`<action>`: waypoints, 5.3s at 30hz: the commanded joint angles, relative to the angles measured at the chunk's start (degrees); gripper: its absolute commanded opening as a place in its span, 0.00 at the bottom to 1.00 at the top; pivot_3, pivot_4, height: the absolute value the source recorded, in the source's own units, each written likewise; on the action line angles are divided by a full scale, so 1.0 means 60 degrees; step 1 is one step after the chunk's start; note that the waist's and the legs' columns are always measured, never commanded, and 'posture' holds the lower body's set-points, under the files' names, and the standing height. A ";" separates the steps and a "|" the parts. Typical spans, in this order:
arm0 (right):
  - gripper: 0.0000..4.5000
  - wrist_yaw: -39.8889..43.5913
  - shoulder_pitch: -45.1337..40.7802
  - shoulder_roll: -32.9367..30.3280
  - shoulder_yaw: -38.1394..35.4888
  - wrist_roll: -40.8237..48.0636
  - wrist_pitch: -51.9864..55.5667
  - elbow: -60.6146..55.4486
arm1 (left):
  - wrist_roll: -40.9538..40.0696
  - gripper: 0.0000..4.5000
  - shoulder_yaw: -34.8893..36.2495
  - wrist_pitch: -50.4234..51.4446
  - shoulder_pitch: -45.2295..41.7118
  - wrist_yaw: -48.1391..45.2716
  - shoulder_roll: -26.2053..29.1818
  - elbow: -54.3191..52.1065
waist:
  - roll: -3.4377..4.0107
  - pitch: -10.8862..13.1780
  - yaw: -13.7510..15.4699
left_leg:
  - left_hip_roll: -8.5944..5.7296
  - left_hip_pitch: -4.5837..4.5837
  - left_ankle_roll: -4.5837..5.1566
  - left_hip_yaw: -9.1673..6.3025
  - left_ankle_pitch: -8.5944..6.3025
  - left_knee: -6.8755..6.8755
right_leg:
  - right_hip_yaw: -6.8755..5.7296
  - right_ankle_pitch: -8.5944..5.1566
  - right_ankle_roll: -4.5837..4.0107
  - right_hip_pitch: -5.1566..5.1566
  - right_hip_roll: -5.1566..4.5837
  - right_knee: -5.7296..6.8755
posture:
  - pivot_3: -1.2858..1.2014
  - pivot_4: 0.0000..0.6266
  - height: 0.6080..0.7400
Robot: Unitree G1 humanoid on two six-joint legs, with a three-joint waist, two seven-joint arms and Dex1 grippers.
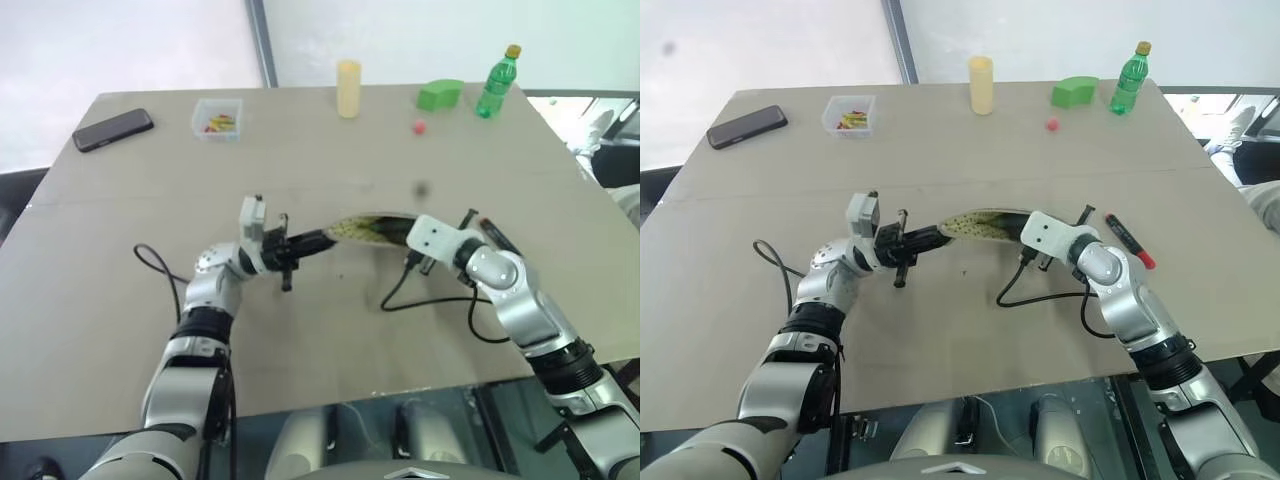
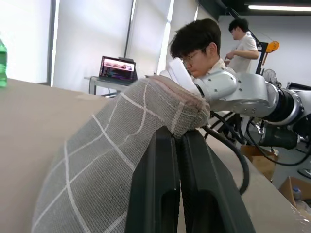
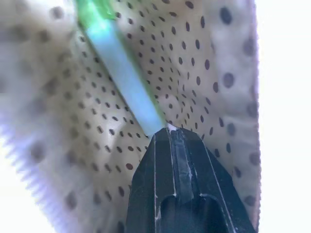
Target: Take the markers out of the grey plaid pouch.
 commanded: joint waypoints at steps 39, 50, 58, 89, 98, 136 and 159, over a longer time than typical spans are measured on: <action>0.91 0.1288 -0.1445 0.0389 0.1767 -0.1720 0.0746 0.1318 | -0.0299 0.00 -0.0670 0.0069 0.0819 0.0150 -0.0209 -0.2142 | 0.0000 -0.0003 0.0031 | -0.0009 0.0000 -0.0012 0.0005 0.0007 0.0016 | 0.0015 0.0000 0.0000 0.0005 0.0012 0.0000 | 0.52 0.24 0.97; 0.91 0.1521 -0.1217 0.0246 0.1757 -0.2009 0.1018 0.1574 | 0.0083 0.00 -0.0368 -0.0142 0.0583 0.0214 -0.0337 -0.1750 | -0.0006 -0.0013 0.0119 | -0.0011 0.0018 -0.0011 0.0001 0.0007 0.0038 | 0.0012 -0.0001 0.0000 0.0036 0.0012 0.0003 | 0.52 0.24 0.97; 0.73 0.1532 -0.1544 0.0436 0.1619 -0.1858 0.0969 0.1838 | 0.0210 0.00 -0.0399 -0.0186 0.0772 -0.0106 -0.0408 -0.1961 | -0.0006 -0.0014 0.0080 | -0.0006 0.0022 -0.0012 0.0001 0.0008 0.0038 | 0.0013 -0.0001 -0.0001 0.0035 0.0014 0.0006 | 0.52 0.24 0.97; 0.73 -0.1746 -0.2846 0.2852 -0.0250 0.0429 -0.2059 0.6174 | 0.0028 0.00 -0.0223 0.0533 0.1377 -0.0105 -0.0397 -0.2720 | -0.0005 -0.0013 -0.0125 | 0.0012 0.0080 -0.0030 0.0001 0.0016 -0.0009 | 0.0016 0.0000 -0.0003 0.0064 0.0017 0.0008 | 0.52 0.24 0.97; 0.73 -0.3208 -0.3427 0.1827 0.1702 -0.1577 -0.5754 0.7835 | 0.0000 0.00 -0.0074 0.0709 0.1595 0.0013 -0.0242 -0.3058 | 0.0012 0.0001 -0.0168 | -0.0013 0.0072 -0.0030 0.0001 0.0016 -0.0020 | 0.0018 0.0000 -0.0003 0.0061 0.0006 -0.0007 | 0.52 0.24 0.97; 0.73 -0.6612 -0.4169 0.1496 0.2354 -0.3995 -0.6484 0.8615 | -0.0283 0.00 0.0014 0.1456 0.2093 0.0309 -0.0225 -0.4017 | 0.0015 0.0002 -0.0218 | -0.0008 0.0073 -0.0033 0.0004 0.0018 -0.0030 | 0.0024 -0.0001 -0.0003 0.0060 0.0016 -0.0013 | 0.52 0.24 0.97; 0.02 -0.2013 0.0069 -0.1056 -0.0118 -0.2307 -0.3258 0.1231 | -0.1085 0.00 -0.0152 0.3263 0.1386 0.0467 -0.0992 -0.4230 | 0.0017 0.0004 0.0070 | -0.0006 0.0012 -0.0028 -0.0011 0.0016 -0.0004 | 0.0009 -0.0001 0.0000 0.0045 0.0015 -0.0022 | 0.52 0.24 0.97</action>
